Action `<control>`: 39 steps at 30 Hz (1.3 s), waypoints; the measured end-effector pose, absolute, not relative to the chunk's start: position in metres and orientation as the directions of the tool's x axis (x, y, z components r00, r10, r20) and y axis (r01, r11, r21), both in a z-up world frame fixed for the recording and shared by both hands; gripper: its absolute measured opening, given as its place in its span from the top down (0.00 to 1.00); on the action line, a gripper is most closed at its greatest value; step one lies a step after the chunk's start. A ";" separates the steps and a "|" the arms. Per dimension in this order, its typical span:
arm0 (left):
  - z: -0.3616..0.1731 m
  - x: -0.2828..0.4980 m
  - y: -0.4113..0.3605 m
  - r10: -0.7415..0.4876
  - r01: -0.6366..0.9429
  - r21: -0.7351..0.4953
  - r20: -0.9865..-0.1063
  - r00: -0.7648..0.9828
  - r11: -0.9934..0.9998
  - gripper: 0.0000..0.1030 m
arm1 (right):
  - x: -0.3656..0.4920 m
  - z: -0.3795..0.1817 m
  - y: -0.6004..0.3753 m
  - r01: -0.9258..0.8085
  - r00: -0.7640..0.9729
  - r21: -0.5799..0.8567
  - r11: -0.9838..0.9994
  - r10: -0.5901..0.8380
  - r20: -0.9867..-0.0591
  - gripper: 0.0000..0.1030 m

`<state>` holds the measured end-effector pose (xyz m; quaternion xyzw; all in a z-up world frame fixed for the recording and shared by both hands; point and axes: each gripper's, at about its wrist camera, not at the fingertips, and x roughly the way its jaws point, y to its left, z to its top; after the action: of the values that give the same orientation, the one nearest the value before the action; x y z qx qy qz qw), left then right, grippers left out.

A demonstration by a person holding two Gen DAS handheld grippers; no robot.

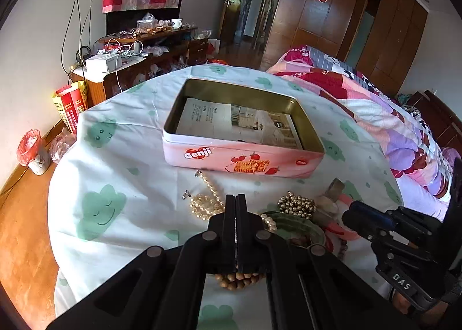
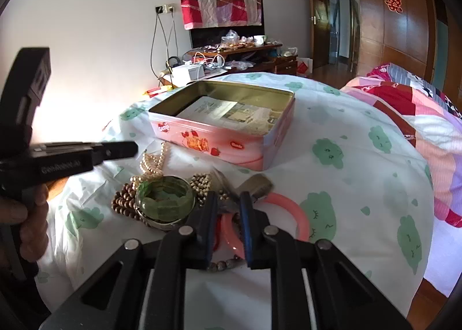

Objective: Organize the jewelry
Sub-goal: 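Grasp the wristwatch strap with the right tool while the left tool lifts the pearl necklace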

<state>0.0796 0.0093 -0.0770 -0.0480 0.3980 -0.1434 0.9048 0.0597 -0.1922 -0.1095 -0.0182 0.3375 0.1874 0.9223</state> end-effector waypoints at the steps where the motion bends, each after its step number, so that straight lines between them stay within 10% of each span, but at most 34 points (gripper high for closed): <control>1: -0.077 0.080 0.011 -0.290 0.216 -0.195 -0.708 0.644 0.957 1.00 | 0.061 -0.111 -0.193 -0.355 0.698 0.094 0.930 0.331 -0.635 0.83; 8: -0.092 0.089 0.011 -0.221 0.156 -0.158 -0.749 0.624 0.975 0.95 | 0.062 -0.114 -0.197 -0.350 0.694 0.106 0.931 0.333 -0.639 0.85; 13: -0.102 0.092 0.009 -0.218 0.130 -0.174 -0.765 0.606 0.976 0.35 | 0.067 -0.116 -0.200 -0.341 0.680 0.127 0.932 0.337 -0.651 0.77; 16: -0.103 0.097 0.006 -0.231 0.139 -0.184 -0.774 0.589 0.973 0.35 | 0.072 -0.115 -0.206 -0.321 0.682 0.149 0.935 0.337 -0.649 0.59; 26: -0.112 0.117 -0.009 -0.186 0.137 -0.132 -0.812 0.553 0.982 0.36 | 0.122 -0.120 -0.206 -0.267 0.600 0.186 0.945 0.315 -0.735 0.59; 30: -0.112 0.116 -0.014 -0.209 0.177 -0.133 -0.816 0.539 0.975 0.89 | 0.129 -0.125 -0.202 -0.268 0.576 0.199 0.943 0.322 -0.751 0.59; 33: -0.112 0.112 -0.012 -0.223 0.192 -0.139 -0.812 0.539 0.971 0.94 | 0.127 -0.126 -0.200 -0.300 0.553 0.228 0.926 0.364 -0.749 0.87; 39: -0.103 0.103 -0.003 -0.256 0.201 -0.170 -0.788 0.560 0.965 0.95 | 0.116 -0.123 -0.202 -0.322 0.568 0.249 0.913 0.397 -0.721 0.91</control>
<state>0.1031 -0.0029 -0.1028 -0.0304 0.4509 -0.1294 0.8826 0.1156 -0.2023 -0.1235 0.0447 0.4181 0.2033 0.8842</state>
